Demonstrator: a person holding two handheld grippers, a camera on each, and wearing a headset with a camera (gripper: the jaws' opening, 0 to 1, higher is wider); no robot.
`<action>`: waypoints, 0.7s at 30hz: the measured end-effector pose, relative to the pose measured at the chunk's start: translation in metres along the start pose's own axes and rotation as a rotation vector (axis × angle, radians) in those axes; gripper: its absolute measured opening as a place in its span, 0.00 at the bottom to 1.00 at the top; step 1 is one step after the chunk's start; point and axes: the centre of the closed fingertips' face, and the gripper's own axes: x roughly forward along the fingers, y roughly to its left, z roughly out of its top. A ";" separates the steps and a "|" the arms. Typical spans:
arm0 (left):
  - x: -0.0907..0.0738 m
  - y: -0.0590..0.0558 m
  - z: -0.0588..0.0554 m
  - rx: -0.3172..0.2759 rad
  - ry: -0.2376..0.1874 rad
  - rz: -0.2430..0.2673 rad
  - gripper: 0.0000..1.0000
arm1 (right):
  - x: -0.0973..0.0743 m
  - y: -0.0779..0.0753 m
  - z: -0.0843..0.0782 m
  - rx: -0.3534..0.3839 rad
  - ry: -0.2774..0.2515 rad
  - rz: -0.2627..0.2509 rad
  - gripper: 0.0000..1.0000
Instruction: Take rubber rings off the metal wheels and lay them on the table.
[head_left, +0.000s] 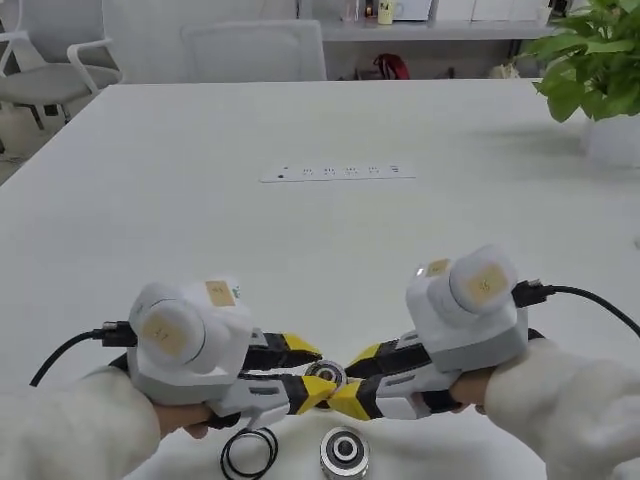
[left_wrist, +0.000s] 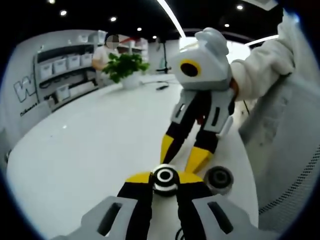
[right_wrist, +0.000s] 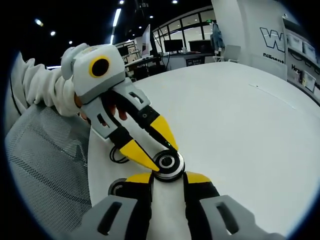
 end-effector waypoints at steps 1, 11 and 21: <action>0.000 -0.001 0.002 -0.006 -0.017 -0.007 0.17 | 0.000 0.000 0.000 -0.002 0.000 0.001 0.21; -0.001 0.000 0.001 -0.017 -0.019 -0.001 0.15 | -0.001 -0.001 -0.005 -0.063 0.034 -0.004 0.13; -0.002 0.001 0.001 -0.018 -0.020 0.006 0.14 | -0.003 -0.003 -0.006 -0.101 0.055 -0.019 0.07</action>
